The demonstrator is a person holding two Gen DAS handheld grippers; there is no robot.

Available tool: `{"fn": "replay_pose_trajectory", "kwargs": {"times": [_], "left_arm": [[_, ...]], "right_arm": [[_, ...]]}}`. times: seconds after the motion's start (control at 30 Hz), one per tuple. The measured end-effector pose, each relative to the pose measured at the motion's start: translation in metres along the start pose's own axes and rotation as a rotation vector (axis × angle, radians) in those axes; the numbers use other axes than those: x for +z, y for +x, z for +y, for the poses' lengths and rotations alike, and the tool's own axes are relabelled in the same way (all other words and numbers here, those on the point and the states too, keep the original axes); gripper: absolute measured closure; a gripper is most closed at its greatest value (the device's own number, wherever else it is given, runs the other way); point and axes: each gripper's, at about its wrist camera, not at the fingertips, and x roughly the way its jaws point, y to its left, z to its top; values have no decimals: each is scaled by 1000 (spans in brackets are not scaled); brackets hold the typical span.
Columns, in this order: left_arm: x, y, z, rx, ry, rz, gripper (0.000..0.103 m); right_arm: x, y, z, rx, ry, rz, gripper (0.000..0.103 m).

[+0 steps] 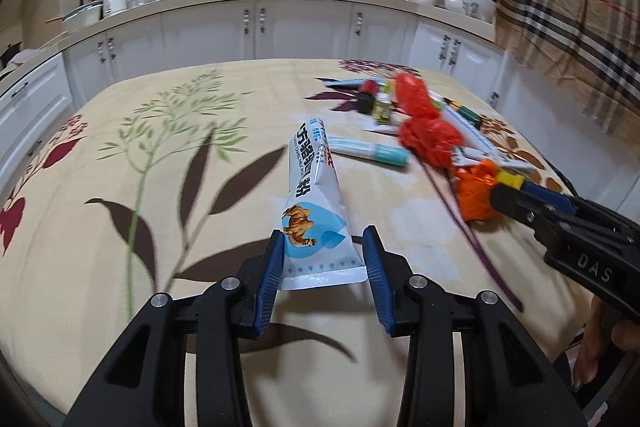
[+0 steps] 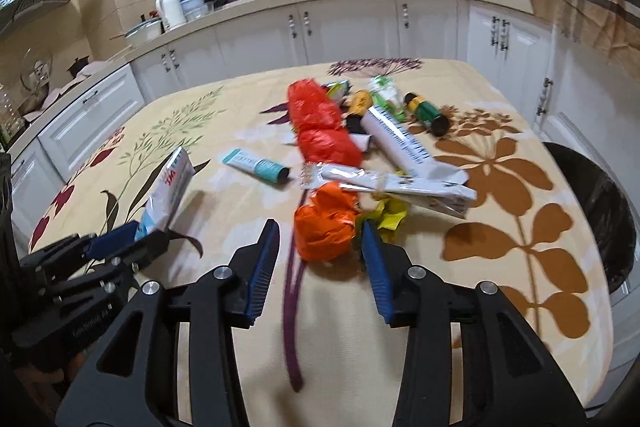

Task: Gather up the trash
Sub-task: 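Lift the orange bag and the printed packet off the table with both tools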

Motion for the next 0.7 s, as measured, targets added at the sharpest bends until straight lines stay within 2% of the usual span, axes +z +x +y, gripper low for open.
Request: {"fn": "replay_pose_trajectory", "kwargs": {"times": [0.47,0.7], "left_arm": [[2,-2,28,49,-31,-20,62],[1,-5,32,57,-34,-26,62]], "right_arm": [[1,-16,-4,-57,17,-28,62],[7,-20,8,-30,-7,-51,62]]}}
